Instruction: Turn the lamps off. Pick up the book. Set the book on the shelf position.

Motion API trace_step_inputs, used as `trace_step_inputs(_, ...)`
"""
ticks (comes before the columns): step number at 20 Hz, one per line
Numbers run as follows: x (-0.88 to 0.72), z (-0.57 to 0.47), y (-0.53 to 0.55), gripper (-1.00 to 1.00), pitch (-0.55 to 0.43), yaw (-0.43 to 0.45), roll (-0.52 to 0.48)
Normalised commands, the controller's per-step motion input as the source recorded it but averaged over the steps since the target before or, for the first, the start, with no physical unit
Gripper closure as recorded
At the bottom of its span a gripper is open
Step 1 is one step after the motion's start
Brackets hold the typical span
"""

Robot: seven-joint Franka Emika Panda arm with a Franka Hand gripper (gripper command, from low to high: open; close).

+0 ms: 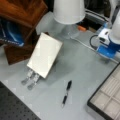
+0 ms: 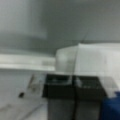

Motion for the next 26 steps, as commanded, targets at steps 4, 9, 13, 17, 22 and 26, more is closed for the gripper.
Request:
trace_step_inputs(4, -1.0, 0.05, -0.13, 1.0, -0.34, -0.019, 0.28)
trace_step_inputs(9, -0.81, 0.17, -0.16, 1.0, -0.359, -0.03, 0.294)
trace_step_inputs(13, -0.49, 0.11, -0.2, 1.0, -0.293, -0.019, 0.264)
trace_step_inputs(17, -0.29, 0.06, -0.24, 1.0, -0.188, 0.03, 0.225)
trace_step_inputs(22, -0.13, 0.11, -0.22, 1.0, -0.111, 0.019, 0.217)
trace_step_inputs(26, 0.02, 0.1, -0.16, 1.0, -0.046, 0.024, 0.168)
